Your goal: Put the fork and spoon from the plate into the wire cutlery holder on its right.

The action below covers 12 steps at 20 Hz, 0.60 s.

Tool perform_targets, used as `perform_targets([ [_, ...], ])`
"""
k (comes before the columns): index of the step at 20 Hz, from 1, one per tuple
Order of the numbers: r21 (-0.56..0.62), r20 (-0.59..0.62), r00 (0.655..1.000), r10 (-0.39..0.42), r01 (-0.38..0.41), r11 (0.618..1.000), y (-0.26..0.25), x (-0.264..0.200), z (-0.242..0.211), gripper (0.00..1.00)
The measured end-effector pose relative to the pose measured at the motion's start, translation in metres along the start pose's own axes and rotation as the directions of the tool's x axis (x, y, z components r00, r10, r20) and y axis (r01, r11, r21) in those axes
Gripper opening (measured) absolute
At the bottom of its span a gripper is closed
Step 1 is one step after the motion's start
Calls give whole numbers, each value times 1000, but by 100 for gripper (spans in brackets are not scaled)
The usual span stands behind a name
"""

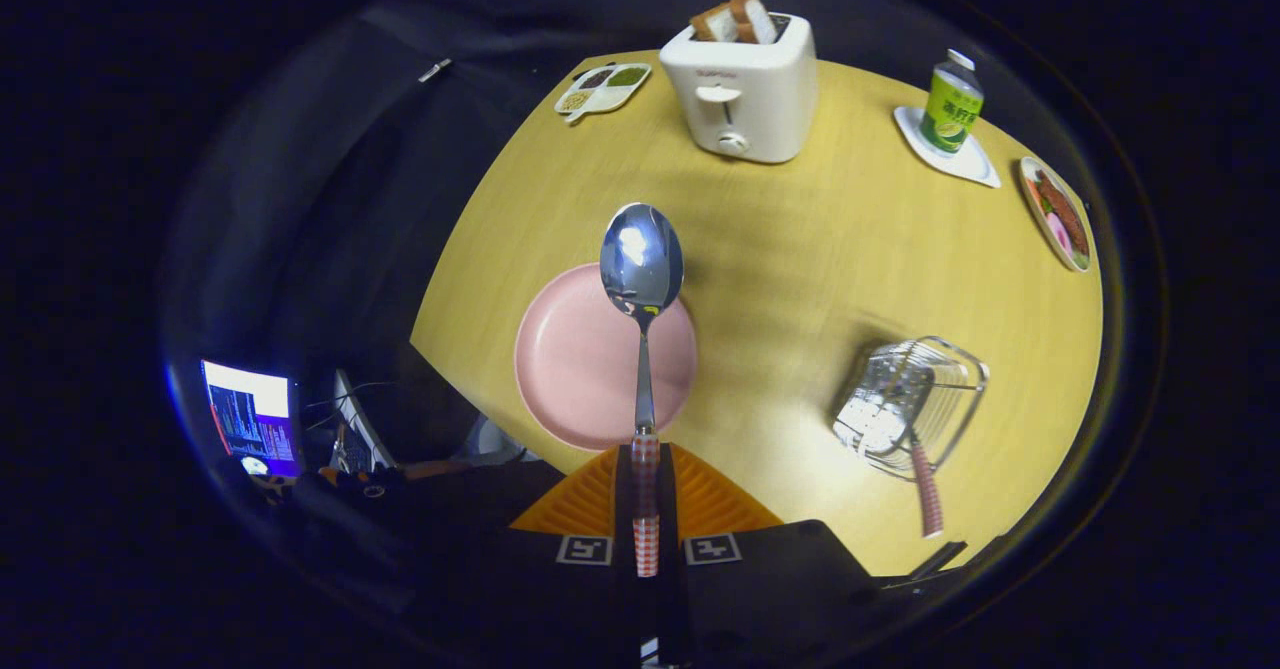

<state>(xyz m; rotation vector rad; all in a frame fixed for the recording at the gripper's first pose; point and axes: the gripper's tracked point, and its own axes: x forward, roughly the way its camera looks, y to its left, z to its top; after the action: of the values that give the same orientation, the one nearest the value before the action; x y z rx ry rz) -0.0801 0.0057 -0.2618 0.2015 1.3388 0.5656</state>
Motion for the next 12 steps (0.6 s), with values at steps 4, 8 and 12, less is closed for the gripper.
perform_targets([
  [4,-15,-108,986,-128,127,992,-69,-42,-21,11],
  [8,-20,-262,946,-189,191,981,-113,-59,-48,11],
  [12,-57,-416,885,-208,203,977,-135,-61,-69,11],
])
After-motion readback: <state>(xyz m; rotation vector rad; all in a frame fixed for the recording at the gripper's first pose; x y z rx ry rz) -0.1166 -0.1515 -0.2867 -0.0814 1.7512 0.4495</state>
